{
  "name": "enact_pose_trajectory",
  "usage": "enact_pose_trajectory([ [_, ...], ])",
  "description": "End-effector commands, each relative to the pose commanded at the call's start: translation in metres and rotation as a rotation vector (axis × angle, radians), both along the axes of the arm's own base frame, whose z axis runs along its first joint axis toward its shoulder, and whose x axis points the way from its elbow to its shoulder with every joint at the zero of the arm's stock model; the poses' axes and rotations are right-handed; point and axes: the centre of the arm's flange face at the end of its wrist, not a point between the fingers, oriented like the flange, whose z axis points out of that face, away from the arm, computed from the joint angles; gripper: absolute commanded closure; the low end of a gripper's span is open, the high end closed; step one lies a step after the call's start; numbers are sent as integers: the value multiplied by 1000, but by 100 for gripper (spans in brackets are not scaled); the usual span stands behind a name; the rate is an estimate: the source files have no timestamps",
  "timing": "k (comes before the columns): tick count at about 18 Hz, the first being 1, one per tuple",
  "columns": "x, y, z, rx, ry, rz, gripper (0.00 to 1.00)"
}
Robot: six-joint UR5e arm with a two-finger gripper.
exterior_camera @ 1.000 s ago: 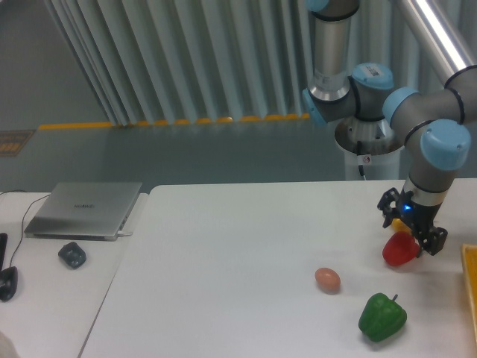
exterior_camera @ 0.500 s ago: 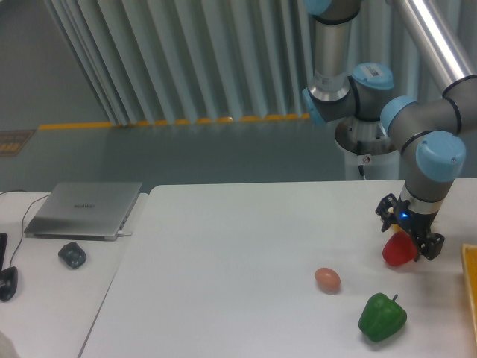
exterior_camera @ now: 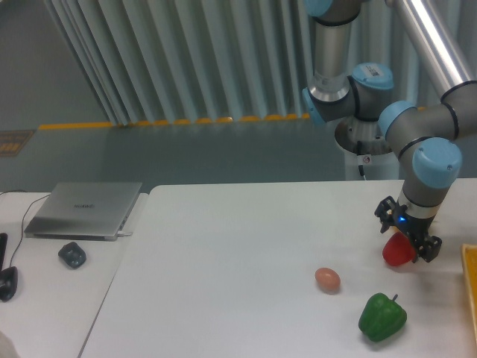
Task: Place the red peppers in a basket
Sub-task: 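Close the gripper around the red bell pepper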
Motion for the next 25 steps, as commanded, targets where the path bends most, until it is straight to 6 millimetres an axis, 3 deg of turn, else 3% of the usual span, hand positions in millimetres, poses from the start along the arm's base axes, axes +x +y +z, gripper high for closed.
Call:
enact_pose_trajectory([
  [6, 1, -1, -3, -2, -2, 0, 3],
  [9, 0, -2, -3, -16, 9, -3, 21],
  [11, 2, -1, -1, -40, 34, -19, 39],
  [16, 1, 1, 6, -35, 46, -22, 50],
  [21, -3, 4, 23, -19, 65, -25, 57],
  [25, -15, 11, 79, 22, 109, -29, 57],
])
